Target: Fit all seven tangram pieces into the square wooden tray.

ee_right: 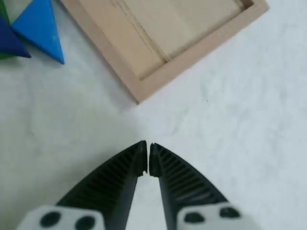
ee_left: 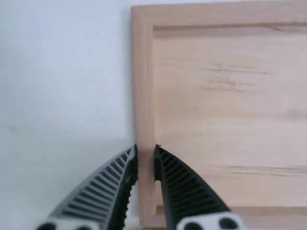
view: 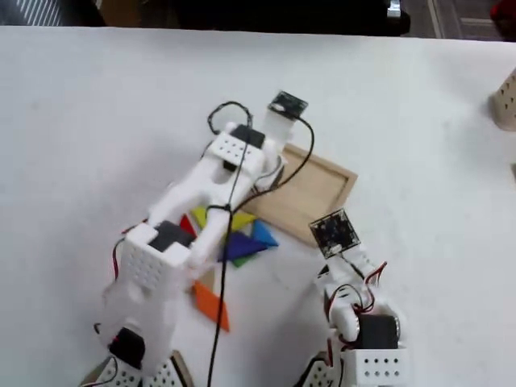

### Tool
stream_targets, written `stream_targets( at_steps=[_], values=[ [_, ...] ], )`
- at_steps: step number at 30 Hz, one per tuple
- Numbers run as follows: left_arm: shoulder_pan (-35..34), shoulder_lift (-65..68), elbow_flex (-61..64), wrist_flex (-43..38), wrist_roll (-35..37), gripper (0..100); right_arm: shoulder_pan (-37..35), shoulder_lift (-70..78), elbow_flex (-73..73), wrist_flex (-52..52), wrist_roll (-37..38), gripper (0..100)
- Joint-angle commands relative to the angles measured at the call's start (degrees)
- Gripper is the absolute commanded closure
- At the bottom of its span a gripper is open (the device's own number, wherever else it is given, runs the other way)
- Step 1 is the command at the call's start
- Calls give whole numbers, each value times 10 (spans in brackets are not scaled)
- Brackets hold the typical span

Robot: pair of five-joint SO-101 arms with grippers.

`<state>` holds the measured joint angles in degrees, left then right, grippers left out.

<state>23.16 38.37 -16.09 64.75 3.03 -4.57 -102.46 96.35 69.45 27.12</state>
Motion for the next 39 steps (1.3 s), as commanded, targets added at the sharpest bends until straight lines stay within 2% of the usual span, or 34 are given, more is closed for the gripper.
stream_targets(
  at_steps=[1,4,10,16,24,27,32,35,39],
  values=[
    [36,-10,-36,7,96,977,-1,-6,4,-9,12,980],
    [37,-10,-65,23,150,977,-1,-6,4,-9,12,980],
    [37,-9,-91,35,306,977,-1,-6,4,-9,12,980],
    [51,-10,-95,72,390,976,-1,-6,4,-9,12,980],
    [87,-10,-95,93,377,962,-1,-6,4,-9,12,980],
    [86,-10,-95,99,339,865,-1,-6,4,-9,12,980],
    [88,-12,-99,151,340,673,-2,-6,4,-9,12,980],
    [78,-32,-120,205,332,657,-2,-6,4,-9,12,980],
    [46,-82,-130,265,278,657,-1,-6,4,-9,12,980]
  ],
)
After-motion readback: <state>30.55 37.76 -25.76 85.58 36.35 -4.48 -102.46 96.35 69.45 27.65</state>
